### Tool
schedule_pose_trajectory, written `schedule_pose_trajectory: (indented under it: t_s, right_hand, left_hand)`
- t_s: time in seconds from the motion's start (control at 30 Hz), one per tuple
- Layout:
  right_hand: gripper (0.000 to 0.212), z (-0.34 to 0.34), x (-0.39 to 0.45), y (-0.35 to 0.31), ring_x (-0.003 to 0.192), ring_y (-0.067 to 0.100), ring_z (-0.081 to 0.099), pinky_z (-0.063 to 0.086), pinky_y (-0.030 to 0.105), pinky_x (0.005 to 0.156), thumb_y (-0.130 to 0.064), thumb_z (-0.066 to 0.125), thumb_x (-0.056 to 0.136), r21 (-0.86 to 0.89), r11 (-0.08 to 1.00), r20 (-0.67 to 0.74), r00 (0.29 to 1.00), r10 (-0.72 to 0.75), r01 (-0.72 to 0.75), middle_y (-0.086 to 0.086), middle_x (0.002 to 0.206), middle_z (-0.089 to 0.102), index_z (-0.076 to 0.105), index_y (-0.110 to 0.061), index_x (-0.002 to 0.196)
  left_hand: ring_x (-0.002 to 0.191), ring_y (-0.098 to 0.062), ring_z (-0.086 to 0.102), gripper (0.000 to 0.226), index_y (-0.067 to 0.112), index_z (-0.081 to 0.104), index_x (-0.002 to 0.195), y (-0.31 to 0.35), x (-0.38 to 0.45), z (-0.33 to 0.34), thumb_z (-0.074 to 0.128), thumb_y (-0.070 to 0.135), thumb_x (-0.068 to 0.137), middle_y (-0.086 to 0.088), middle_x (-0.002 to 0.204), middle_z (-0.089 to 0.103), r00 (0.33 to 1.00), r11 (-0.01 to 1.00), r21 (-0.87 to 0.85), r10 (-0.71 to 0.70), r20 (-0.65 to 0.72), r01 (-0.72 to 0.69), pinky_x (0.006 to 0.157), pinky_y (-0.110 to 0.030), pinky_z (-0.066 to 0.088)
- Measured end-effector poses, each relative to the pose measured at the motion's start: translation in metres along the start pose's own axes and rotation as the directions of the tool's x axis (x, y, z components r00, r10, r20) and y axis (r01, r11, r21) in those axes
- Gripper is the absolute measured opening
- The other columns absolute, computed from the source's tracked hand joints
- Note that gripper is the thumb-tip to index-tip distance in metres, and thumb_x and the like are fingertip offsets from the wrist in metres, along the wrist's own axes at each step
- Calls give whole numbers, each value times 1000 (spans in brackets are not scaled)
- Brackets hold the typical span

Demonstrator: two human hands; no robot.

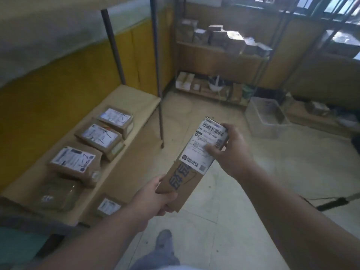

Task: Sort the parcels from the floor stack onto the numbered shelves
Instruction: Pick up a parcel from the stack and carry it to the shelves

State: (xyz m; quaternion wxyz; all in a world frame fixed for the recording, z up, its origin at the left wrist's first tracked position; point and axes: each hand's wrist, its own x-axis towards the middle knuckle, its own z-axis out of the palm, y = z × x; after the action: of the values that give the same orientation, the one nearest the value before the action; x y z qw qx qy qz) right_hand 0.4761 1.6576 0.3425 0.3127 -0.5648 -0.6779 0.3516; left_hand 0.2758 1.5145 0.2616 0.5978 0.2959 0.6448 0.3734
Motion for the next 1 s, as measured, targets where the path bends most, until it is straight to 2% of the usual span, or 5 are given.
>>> schedule_pose_trajectory:
  t_s: [0.33,0.5,0.7,0.9,1.0]
  right_hand:
    - [82,4,181,-27,108,13,60,58,39,89,-27,85,75,-72,988,73,988,-134,139,-7,136,45,35,-38,140]
    - [93,36,272,-28,112,14,58,59,41,88,-33,86,73,-65,971,241,948,-207,228,-9,143,37,26,-41,143]
    - [106,91,369,-49,112,14,60,60,41,85,-36,87,70,-34,925,505,805,-311,379,-9,150,31,17,-38,149]
    - [114,155,421,-82,127,16,50,52,40,95,-42,86,71,24,845,684,607,-403,534,-7,154,29,10,-34,155]
    - [111,192,442,-97,128,16,50,51,41,96,-43,86,71,49,830,730,547,-409,556,-7,153,32,13,-34,154]
  left_hand:
    - [62,-19,67,52,39,50,127,109,136,2,77,20,87,-4,95,76,998,996,-83,37,-59,-42,56,-28,45]
    - [70,-22,69,38,39,59,121,137,190,-2,76,31,88,1,99,76,972,984,-165,26,-234,-66,60,-28,49]
    - [101,-24,69,39,40,56,123,159,240,-1,74,32,89,8,121,66,872,917,-387,-110,-477,-97,82,-44,59]
    - [96,-32,72,50,37,64,114,166,266,-9,81,45,67,-1,106,76,796,807,-571,-242,-555,-153,89,-47,55]
    - [81,-28,72,46,32,61,118,167,278,-28,81,33,76,-5,101,77,785,775,-607,-261,-562,-177,77,-38,52]
